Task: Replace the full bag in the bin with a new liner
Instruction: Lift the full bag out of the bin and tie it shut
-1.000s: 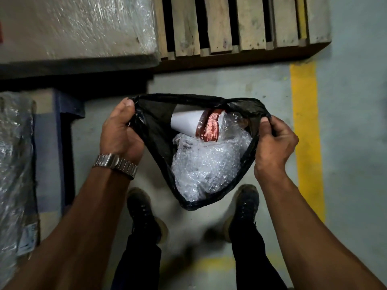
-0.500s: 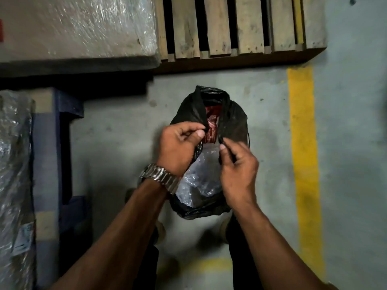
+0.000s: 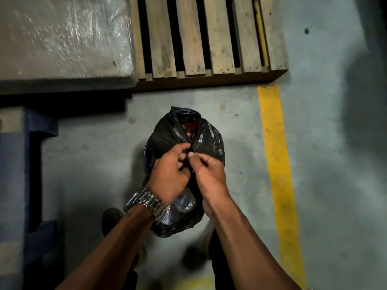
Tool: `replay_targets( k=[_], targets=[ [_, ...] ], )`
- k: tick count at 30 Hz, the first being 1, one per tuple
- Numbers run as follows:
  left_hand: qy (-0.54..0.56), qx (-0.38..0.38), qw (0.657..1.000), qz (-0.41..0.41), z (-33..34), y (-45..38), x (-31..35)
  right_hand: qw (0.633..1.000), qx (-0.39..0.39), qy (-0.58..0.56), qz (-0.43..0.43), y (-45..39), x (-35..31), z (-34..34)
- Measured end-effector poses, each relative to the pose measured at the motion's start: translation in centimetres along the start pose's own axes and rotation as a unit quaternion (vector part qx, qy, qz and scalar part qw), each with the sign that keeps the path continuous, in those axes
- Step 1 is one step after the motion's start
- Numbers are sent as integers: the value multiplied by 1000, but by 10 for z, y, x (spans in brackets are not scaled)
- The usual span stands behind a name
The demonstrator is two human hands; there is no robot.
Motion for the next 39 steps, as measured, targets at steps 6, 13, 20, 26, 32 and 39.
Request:
replay_targets(
  k=[6, 13, 20, 26, 32, 39],
  targets=[
    [-75, 31, 996, 30, 11, 31, 3, 999, 39, -4, 11, -7, -1, 9],
    [-181, 128, 974, -39, -7, 60, -36, 996, 84, -2, 35, -13, -3, 7],
    [-266, 48, 953, -138, -35, 97, -73, 996, 88, 1, 27, -13, -10, 2],
    [-236, 2, 949, -209, -39, 107, -69, 996, 89, -8, 23, -13, -20, -1],
    [59, 94, 956, -272, -41, 114, -51, 996, 78, -13, 31, -14, -25, -3],
    [18, 139, 978, -155, -69, 109, -35, 996, 79, 16, 30, -15, -25, -7]
  ],
)
Point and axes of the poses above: each hand's wrist, its own y-axis away from the middle knuckle, its own z-axis out of the palm, x = y × z, the point moved 1 cm from there along -y, towards the middle knuckle, and after that the axes turned 2 degrees about z, right-handed, at the moved point
